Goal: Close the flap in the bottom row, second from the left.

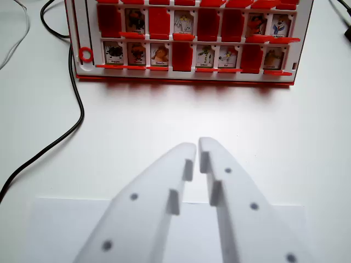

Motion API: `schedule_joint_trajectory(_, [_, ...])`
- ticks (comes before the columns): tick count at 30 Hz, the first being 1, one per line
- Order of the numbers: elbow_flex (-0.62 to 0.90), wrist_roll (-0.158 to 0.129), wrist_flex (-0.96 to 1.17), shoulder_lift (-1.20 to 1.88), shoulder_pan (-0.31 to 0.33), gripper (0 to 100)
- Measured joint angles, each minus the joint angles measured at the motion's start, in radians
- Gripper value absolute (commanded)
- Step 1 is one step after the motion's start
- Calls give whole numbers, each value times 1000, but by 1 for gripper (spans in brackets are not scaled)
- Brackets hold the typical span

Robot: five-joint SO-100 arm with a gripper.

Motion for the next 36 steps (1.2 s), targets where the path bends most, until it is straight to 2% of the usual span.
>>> schedule_joint_trajectory(36, [0, 0, -26, 0, 0, 0])
